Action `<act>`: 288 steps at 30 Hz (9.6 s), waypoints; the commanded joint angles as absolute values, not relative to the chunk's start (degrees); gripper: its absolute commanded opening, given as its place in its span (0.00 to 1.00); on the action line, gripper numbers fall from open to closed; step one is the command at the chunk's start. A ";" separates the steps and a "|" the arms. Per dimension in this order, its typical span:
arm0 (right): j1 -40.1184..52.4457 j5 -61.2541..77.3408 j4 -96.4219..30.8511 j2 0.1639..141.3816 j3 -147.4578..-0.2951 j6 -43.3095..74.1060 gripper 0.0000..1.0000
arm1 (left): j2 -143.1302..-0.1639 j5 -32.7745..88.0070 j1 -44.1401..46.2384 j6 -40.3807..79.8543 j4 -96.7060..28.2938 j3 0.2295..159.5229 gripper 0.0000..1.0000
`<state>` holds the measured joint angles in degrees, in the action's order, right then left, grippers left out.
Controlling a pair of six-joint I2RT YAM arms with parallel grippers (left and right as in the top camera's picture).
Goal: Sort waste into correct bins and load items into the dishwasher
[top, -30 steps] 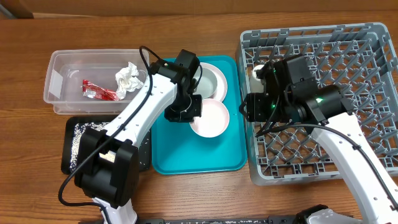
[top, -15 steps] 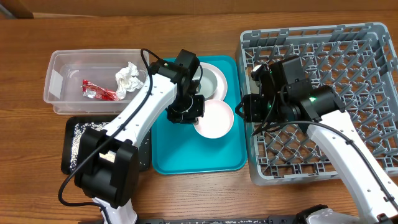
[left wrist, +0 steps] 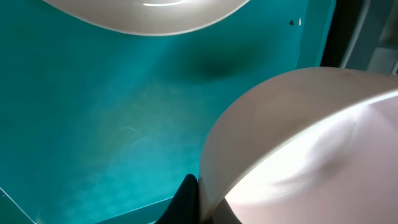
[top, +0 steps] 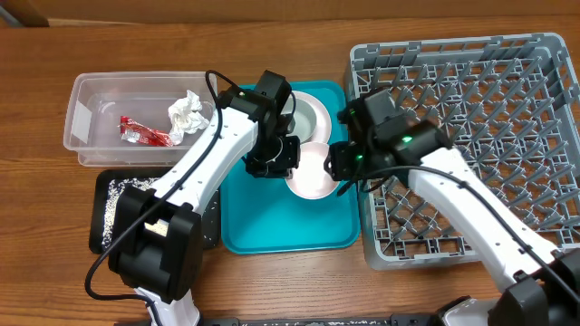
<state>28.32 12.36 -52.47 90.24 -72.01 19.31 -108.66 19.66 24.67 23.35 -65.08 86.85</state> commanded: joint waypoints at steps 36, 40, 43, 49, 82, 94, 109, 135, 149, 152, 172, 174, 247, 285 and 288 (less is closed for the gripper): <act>30.30 1.37 -53.04 90.56 -71.94 21.50 0.09 | -108.09 26.61 24.77 21.61 -62.57 88.29 0.04; 30.30 1.04 -52.88 90.56 -71.94 21.50 0.07 | -108.09 27.09 24.77 21.58 -62.30 88.29 0.04; 30.30 0.86 -52.51 90.56 -71.94 21.50 0.06 | -108.09 27.09 24.77 21.54 -62.30 88.29 0.11; 30.30 -1.87 -51.11 90.56 -71.94 21.50 0.06 | -108.09 29.74 24.67 20.97 -62.08 88.31 0.31; 14.46 -47.88 -13.28 90.56 -71.94 -3.33 0.04 | -108.09 21.08 18.35 14.13 -62.72 91.98 1.00; -9.28 -33.34 -5.43 92.27 -71.94 -11.22 0.04 | -108.09 5.89 18.35 14.15 -62.72 91.98 1.00; -10.74 -40.42 2.48 106.34 -71.94 -30.06 0.04 | -108.09 5.89 18.44 14.13 -62.72 91.98 1.00; -0.14 -40.42 -16.56 106.43 -71.94 -30.02 0.04 | -108.09 5.80 18.39 14.13 -62.72 91.98 1.00; 3.29 -40.69 -28.58 106.41 -71.96 -29.82 0.35 | -108.09 5.78 18.39 14.13 -62.72 91.98 1.00; 3.60 -43.86 -29.08 106.41 -71.96 -29.80 0.57 | -108.09 5.80 18.39 14.13 -62.72 91.98 1.00; 3.25 -51.86 -30.59 99.57 -71.96 -31.97 0.90 | -108.09 5.78 18.52 14.13 -62.72 91.98 1.00; 3.22 -50.85 -30.61 97.10 -71.96 -31.94 0.91 | -108.09 5.78 18.50 14.13 -62.72 91.98 1.00; 12.10 28.05 -52.93 83.70 -72.05 6.68 0.49 | -108.09 7.81 18.39 15.05 -60.23 91.98 1.00; 37.39 6.02 -5.76 106.21 -72.05 10.13 0.93 | -108.25 18.70 -10.96 16.73 -81.21 131.59 1.00; 37.26 6.00 -4.43 106.54 -72.05 7.68 1.00 | -108.25 18.70 -10.96 16.71 -81.21 131.59 1.00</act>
<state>37.21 7.84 -5.72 106.76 -71.77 11.44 -108.42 17.85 -10.87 16.34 -81.23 130.80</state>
